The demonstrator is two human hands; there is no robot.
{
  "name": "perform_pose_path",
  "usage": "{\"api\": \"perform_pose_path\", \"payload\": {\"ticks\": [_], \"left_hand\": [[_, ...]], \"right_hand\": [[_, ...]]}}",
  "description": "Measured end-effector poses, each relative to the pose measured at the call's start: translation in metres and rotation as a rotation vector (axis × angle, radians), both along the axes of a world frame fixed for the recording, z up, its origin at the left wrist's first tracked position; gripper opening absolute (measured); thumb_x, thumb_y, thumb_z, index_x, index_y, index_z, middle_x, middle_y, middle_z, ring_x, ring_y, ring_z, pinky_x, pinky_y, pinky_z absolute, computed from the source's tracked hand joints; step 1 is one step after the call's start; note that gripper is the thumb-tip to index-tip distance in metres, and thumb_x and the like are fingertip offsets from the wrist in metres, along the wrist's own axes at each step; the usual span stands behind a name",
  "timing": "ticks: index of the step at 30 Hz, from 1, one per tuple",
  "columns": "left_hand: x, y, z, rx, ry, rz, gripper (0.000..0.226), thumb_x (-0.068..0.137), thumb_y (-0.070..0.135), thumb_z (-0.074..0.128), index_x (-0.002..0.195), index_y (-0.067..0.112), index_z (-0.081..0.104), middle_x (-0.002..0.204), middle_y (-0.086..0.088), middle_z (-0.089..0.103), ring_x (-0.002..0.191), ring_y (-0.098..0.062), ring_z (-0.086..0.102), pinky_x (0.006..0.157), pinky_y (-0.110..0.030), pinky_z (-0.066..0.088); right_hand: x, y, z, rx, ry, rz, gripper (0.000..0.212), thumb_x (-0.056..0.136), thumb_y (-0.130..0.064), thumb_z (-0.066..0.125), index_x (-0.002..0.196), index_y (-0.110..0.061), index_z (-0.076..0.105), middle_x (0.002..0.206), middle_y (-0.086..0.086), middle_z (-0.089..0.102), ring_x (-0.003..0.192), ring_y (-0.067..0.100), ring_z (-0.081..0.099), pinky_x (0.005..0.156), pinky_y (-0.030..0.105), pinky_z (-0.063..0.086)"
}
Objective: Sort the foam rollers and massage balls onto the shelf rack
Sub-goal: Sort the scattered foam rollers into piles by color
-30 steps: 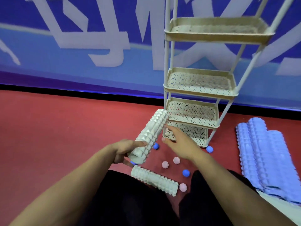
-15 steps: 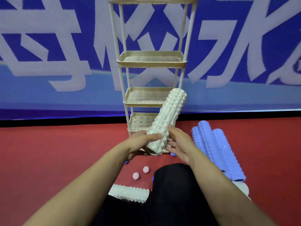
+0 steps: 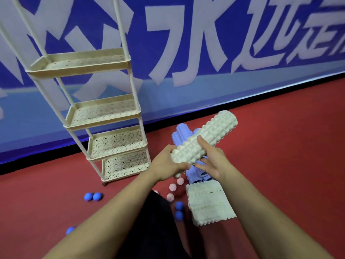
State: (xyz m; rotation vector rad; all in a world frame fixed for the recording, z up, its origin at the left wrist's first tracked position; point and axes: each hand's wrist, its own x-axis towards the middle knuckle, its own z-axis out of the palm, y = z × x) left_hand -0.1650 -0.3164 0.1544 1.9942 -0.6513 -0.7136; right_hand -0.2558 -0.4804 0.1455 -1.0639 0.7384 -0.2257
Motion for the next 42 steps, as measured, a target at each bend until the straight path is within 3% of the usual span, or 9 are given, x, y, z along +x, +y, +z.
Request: {"api": "perform_pose_path", "payload": {"ticks": [4,7,11,18,24,29,34,39,42], "left_hand": [[0.000,-0.042,-0.031,0.075,-0.048,-0.071,0.079,0.073,0.049,0.087,0.138,0.020,0.051,0.129,0.001,0.062,0.116,-0.015,0.061,0.107,-0.037,0.047],[0.003,-0.070,-0.051,0.045,-0.064,-0.072,0.071,0.083,0.046,0.080,0.143,0.020,0.050,0.141,-0.001,0.056,0.129,-0.015,0.054,0.111,-0.035,0.042],[0.012,-0.103,-0.082,0.043,-0.054,-0.082,0.060,0.090,0.046,0.072,0.142,0.025,0.051,0.144,0.006,0.054,0.127,-0.012,0.053,0.090,-0.015,0.044],[0.030,-0.120,-0.130,0.003,0.012,-0.025,0.038,0.095,0.046,0.067,0.129,0.044,0.050,0.134,0.012,0.058,0.124,-0.006,0.054,0.104,-0.029,0.046],[0.057,-0.145,-0.139,0.020,-0.126,-0.023,0.048,0.097,0.047,0.064,0.141,0.035,0.050,0.138,0.016,0.056,0.127,-0.003,0.052,0.106,-0.028,0.041],[0.069,-0.152,-0.146,0.074,-0.227,-0.085,0.050,0.098,0.050,0.060,0.144,0.032,0.048,0.142,0.013,0.053,0.130,-0.009,0.051,0.108,-0.032,0.042],[0.078,-0.156,-0.147,0.098,-0.253,-0.076,0.049,0.098,0.053,0.058,0.143,0.035,0.048,0.141,0.016,0.051,0.128,-0.008,0.050,0.103,-0.027,0.040],[0.078,-0.162,-0.146,0.082,-0.217,-0.058,0.049,0.097,0.054,0.059,0.142,0.037,0.048,0.139,0.015,0.051,0.125,-0.009,0.053,0.098,-0.029,0.043],[0.078,-0.165,-0.145,0.090,-0.214,-0.045,0.050,0.097,0.054,0.059,0.142,0.036,0.047,0.140,0.015,0.052,0.125,-0.010,0.053,0.094,-0.027,0.041]], "right_hand": [[-0.017,-0.033,-0.041,0.049,0.102,-0.119,0.049,0.084,-0.048,0.077,0.117,-0.013,0.069,0.104,0.004,0.078,0.101,0.025,0.072,0.087,0.044,0.060],[-0.030,-0.050,-0.076,0.086,0.162,-0.193,0.043,0.088,-0.044,0.074,0.114,-0.010,0.069,0.090,0.003,0.078,0.089,0.023,0.073,0.070,0.037,0.060],[-0.044,-0.068,-0.132,0.158,0.251,-0.261,0.041,0.087,-0.044,0.075,0.114,-0.014,0.069,0.096,0.004,0.079,0.094,0.024,0.073,0.069,0.038,0.060],[-0.043,-0.089,-0.219,0.360,0.468,-0.348,0.045,0.082,-0.050,0.078,0.110,-0.017,0.066,0.105,0.006,0.073,0.094,0.024,0.068,0.075,0.041,0.060],[-0.024,-0.101,-0.278,0.386,0.574,-0.381,0.049,0.079,-0.054,0.079,0.105,-0.015,0.063,0.112,0.008,0.067,0.101,0.027,0.066,0.065,0.041,0.059],[-0.002,-0.108,-0.312,0.444,0.624,-0.387,0.042,0.086,-0.046,0.076,0.105,-0.011,0.064,0.097,0.008,0.070,0.086,0.026,0.068,0.060,0.040,0.057],[0.017,-0.115,-0.343,0.467,0.686,-0.400,0.049,0.080,-0.047,0.082,0.105,-0.007,0.065,0.096,0.009,0.069,0.087,0.029,0.069,0.079,0.051,0.061],[0.036,-0.123,-0.359,0.373,0.831,-0.398,0.056,0.076,-0.051,0.082,0.105,-0.006,0.064,0.074,0.007,0.051,0.069,0.024,0.053,0.051,0.034,0.056],[0.036,-0.124,-0.368,0.344,0.873,-0.391,0.057,0.076,-0.052,0.080,0.105,-0.007,0.063,0.065,0.007,0.052,0.059,0.023,0.052,0.049,0.034,0.057]]}}
